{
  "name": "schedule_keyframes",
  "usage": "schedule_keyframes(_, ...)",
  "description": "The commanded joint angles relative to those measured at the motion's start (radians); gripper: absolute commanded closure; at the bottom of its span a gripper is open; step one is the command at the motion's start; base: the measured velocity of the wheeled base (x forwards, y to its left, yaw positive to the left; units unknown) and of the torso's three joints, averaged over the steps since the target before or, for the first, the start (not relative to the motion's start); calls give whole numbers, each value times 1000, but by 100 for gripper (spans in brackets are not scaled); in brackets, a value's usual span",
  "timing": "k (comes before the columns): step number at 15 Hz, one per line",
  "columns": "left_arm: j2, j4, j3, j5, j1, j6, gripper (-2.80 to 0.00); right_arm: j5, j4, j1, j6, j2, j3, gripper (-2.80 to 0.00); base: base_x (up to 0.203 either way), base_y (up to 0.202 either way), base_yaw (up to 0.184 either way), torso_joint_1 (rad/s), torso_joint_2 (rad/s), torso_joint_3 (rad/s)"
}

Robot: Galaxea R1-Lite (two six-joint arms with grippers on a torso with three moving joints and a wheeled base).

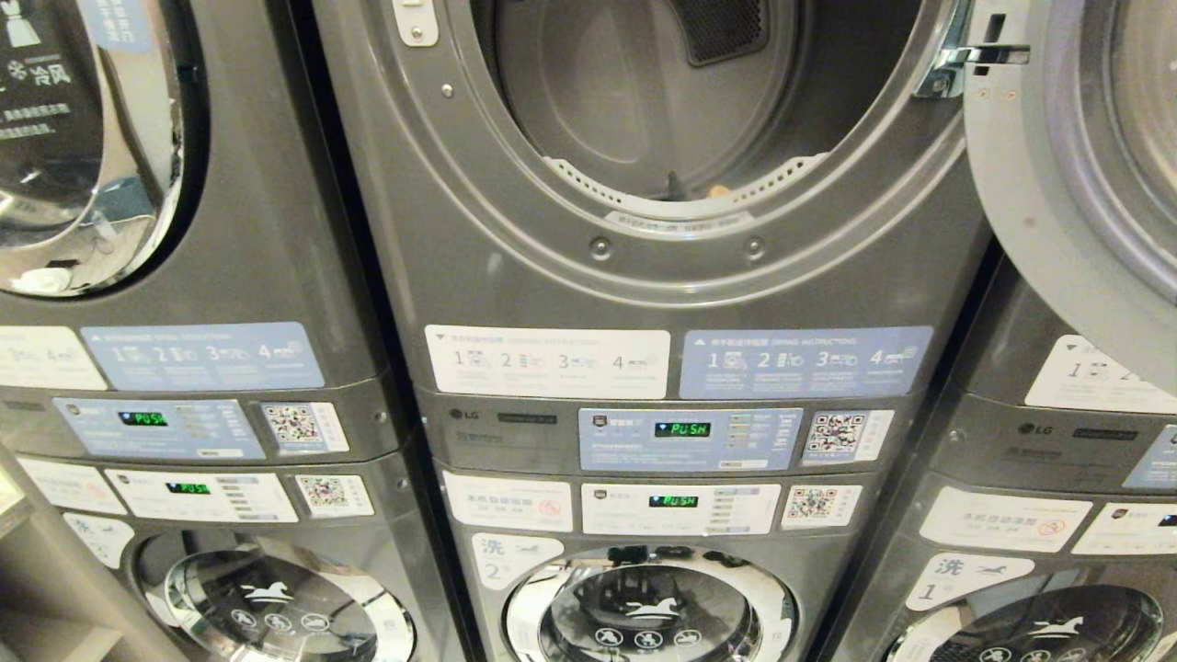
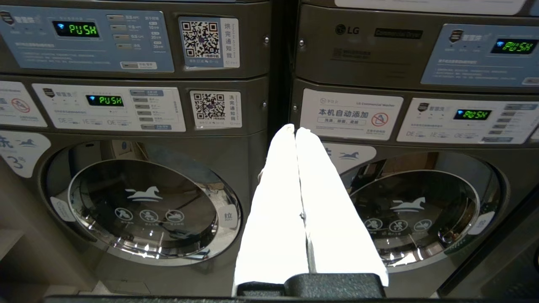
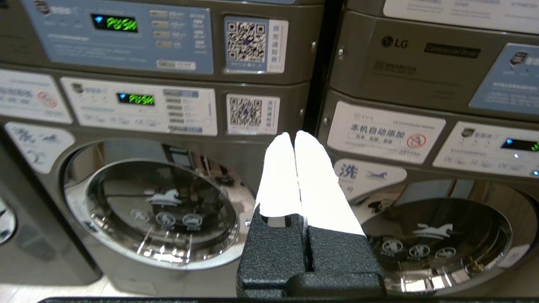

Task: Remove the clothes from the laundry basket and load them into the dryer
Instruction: Close the dryer

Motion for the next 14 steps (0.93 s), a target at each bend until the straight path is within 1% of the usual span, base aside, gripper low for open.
schedule_keyframes(1,-2,0,0,0,0,-1,0,0,0,0,1,0,0,0,-207,0,1,-17,1,6)
schedule_keyframes(9,-2,0,1,0,-1,-1,0,0,0,0,1,0,0,0,-188,0,2,1,0,2)
schedule_keyframes(14,-2,0,2,0,0,1,0,0,0,0,1,0,0,0,0,0,0,5,2,0)
